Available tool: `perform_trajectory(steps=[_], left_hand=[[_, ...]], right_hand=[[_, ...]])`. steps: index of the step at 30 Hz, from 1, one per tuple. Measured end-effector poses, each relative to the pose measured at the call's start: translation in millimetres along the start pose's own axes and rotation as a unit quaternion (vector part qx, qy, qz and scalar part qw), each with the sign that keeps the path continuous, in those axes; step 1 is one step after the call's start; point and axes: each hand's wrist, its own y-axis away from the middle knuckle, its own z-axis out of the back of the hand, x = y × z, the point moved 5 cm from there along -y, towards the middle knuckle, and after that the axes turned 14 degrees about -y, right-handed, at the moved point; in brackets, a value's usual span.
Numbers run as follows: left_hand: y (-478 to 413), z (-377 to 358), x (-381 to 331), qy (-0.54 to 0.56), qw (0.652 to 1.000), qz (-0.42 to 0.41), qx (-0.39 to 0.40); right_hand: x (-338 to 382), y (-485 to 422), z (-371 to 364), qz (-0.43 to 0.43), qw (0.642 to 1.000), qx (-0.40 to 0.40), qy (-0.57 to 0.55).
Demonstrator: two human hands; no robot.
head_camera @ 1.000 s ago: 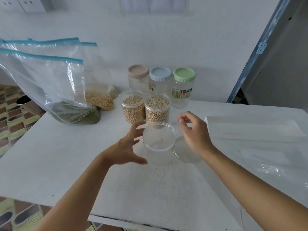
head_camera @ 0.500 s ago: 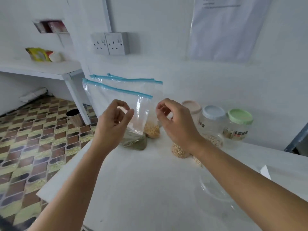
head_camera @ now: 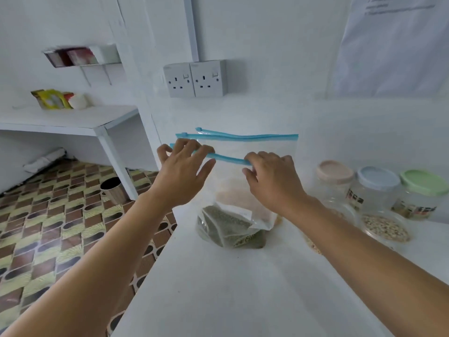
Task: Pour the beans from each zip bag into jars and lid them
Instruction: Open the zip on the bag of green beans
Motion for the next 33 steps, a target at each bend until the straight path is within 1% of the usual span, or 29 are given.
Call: perform_trajectory(steps=[2, 4, 8, 10, 12, 13, 16, 19, 22, 25, 27, 28, 30, 33], left_hand=[[2.3, 7.3, 1.4, 0.000, 0.999, -0.016, -0.033], [2.5, 19.3, 2.8, 0.008, 0.998, -0.031, -0.060], [1.6, 36.6, 8.0, 0.060, 0.994, -0.073, -0.062], [2.1, 40.5, 6.2, 0.123, 0.987, -0.093, -0.049], [1.4, 45.4, 1.2, 0.205, 0.974, -0.087, -0.037], [0.5, 49.9, -1.7, 0.228, 0.970, -0.077, -0.042], [-2.1, 62.2, -8.9, 0.257, 0.964, -0.049, -0.053], [-2.2, 69.3, -19.3, 0.270, 0.961, -0.046, -0.051], [0.2, 71.8, -31.9, 0.291, 0.955, -0.046, -0.043], [3.0, 69.7, -42.4, 0.332, 0.943, -0.024, -0.022], [6.0, 65.8, -50.1, 0.378, 0.926, 0.007, -0.007], [7.9, 63.9, -53.7, 0.412, 0.911, 0.031, -0.004], [13.2, 59.6, -59.2, 0.483, 0.870, 0.096, -0.011], [26.2, 49.0, -57.3, 0.546, 0.813, 0.196, -0.036]], right_hand=[[1.9, 6.6, 4.3, 0.029, 0.998, -0.050, -0.036], [1.5, 14.2, 12.9, 0.042, 0.993, -0.089, -0.065], [-8.0, 30.7, 28.4, 0.053, 0.987, -0.117, -0.095], [-11.9, 39.5, 33.5, 0.058, 0.986, -0.128, -0.095], [-12.0, 45.9, 40.1, 0.068, 0.983, -0.140, -0.098], [-11.0, 47.6, 44.6, 0.074, 0.981, -0.146, -0.100], [-11.6, 46.8, 62.4, 0.086, 0.978, -0.159, -0.105], [-17.6, 45.6, 78.6, 0.089, 0.977, -0.163, -0.108], [-23.8, 52.0, 92.1, 0.095, 0.974, -0.171, -0.115], [-26.9, 61.9, 104.1, 0.099, 0.971, -0.180, -0.125], [-28.4, 68.3, 111.4, 0.099, 0.970, -0.183, -0.128], [-29.5, 71.0, 114.3, 0.096, 0.970, -0.181, -0.129], [-33.7, 75.1, 117.9, 0.082, 0.973, -0.171, -0.130], [-41.3, 78.7, 119.1, 0.054, 0.979, -0.154, -0.119]])
